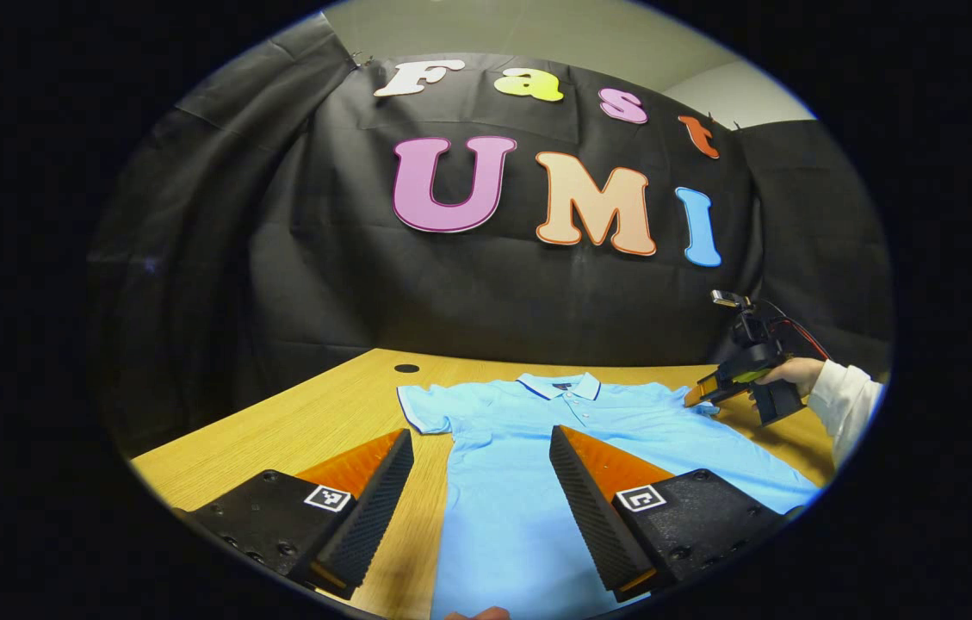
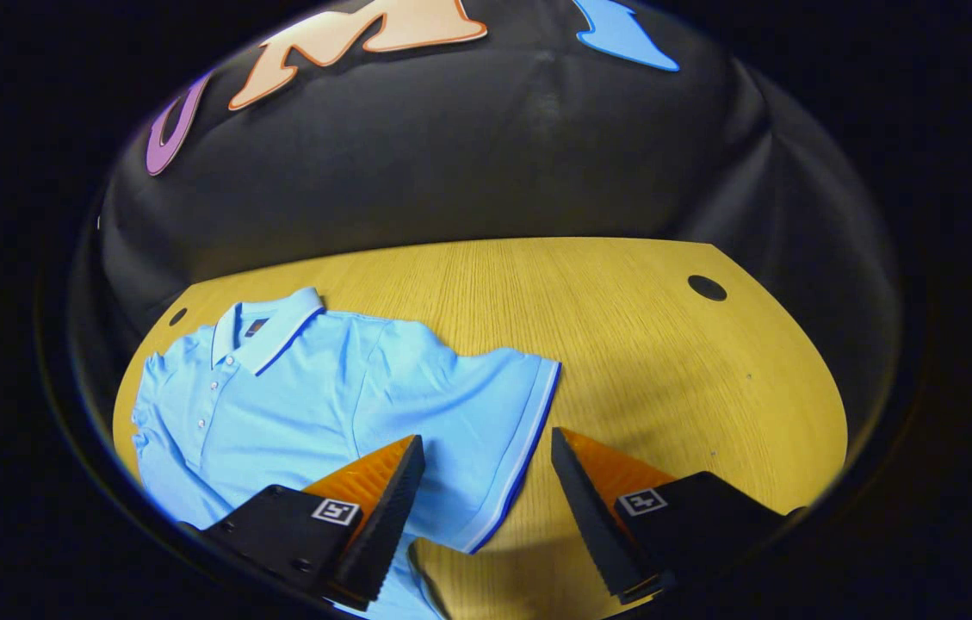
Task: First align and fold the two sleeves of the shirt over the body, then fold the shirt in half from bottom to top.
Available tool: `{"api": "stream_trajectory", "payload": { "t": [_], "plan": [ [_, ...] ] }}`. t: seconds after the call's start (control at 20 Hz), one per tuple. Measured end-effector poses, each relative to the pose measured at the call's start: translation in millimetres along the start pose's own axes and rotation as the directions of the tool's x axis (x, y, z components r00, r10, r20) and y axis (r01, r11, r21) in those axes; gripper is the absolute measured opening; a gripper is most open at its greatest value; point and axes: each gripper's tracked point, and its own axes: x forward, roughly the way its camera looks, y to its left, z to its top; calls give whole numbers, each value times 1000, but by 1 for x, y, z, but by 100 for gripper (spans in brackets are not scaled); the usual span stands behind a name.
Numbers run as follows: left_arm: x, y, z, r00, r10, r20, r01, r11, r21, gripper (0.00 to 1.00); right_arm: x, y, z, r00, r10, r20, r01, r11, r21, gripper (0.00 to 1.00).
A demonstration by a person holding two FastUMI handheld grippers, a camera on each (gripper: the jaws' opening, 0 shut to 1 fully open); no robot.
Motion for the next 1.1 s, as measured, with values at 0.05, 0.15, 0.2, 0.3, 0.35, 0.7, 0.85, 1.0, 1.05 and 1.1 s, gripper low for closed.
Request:
{"api": "stream_trajectory", "payload": {
  "t": [0.05,0.15,0.2,0.3,0.35,0.7,0.85,1.0,1.05,1.1],
  "plan": [
    [0,0,-1,1000,-1,-1,1,1000,0,95,-2,1,0,1000,6,2,-6,1000,-3,89],
    [0,0,-2,1000,-2,-3,2,1000,-1,95,0,2,0,1000,18,7,-18,1000,-5,67],
    [0,0,-1,1000,-2,-4,2,1000,-1,95,0,4,1,1000,25,7,-25,1000,2,59],
    [0,-1,-1,1000,-5,-3,5,1000,1,95,-2,9,3,999,30,9,-31,999,20,31],
    [0,-2,-1,1000,-6,-2,6,1000,0,95,-1,9,3,999,32,11,-32,999,27,24],
    [0,-1,1,1000,-4,-3,4,1000,9,95,-21,50,41,981,117,153,-128,990,66,5],
    [0,-1,-1,1000,-7,-3,7,1000,8,95,-41,93,64,937,263,229,-297,946,131,5],
    [-3,-4,-1,1000,-17,1,17,1000,6,95,-62,135,70,873,415,255,-458,878,138,2],
    [-3,-5,1,1000,-18,3,18,1000,6,95,-65,149,64,855,457,247,-496,859,130,2],
    [-3,-5,2,1000,-18,5,18,1000,6,95,-66,163,59,836,496,235,-532,838,124,2]
  ]
}}
